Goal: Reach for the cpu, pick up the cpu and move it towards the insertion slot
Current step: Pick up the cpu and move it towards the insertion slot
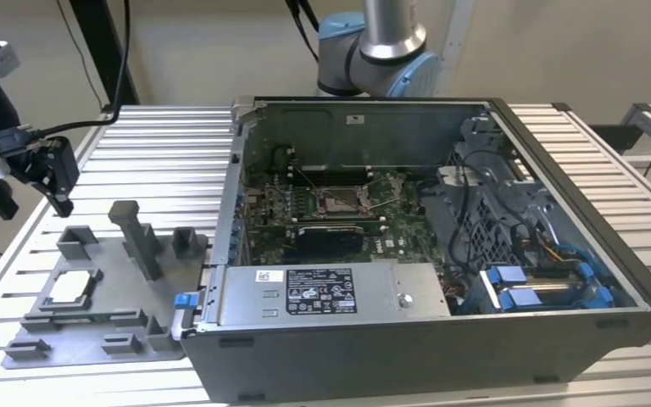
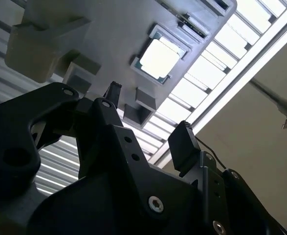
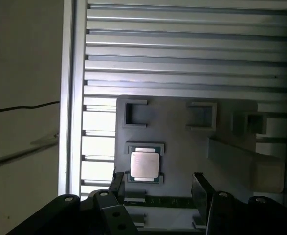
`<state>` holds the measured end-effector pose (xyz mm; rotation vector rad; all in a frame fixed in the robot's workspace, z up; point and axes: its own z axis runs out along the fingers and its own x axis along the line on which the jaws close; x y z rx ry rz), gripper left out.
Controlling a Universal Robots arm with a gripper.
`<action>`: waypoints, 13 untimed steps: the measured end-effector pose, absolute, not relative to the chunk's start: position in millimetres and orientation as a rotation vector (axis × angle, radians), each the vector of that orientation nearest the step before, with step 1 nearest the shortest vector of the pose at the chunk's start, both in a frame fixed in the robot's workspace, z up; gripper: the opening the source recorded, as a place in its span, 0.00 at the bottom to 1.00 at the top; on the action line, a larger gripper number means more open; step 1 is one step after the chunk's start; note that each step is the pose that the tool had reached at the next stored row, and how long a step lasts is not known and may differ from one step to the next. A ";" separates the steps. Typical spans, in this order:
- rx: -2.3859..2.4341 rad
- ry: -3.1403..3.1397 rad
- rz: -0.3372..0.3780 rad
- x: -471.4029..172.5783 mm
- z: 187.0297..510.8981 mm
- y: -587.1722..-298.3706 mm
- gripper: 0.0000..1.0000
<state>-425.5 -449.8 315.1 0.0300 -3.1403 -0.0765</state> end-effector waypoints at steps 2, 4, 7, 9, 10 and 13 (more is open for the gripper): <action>0.030 -3.140 -0.076 -425.6 314.1 -449.8 1.00; 0.030 -3.140 -0.076 -425.5 312.8 -449.8 1.00; 0.030 -3.140 -0.076 -425.6 310.3 -449.8 1.00; 0.030 -3.140 -0.076 -425.5 309.5 -449.8 1.00; 0.030 -3.140 -0.076 -425.6 309.1 -449.8 1.00; 0.030 -3.140 -0.076 -425.5 308.0 -449.8 1.00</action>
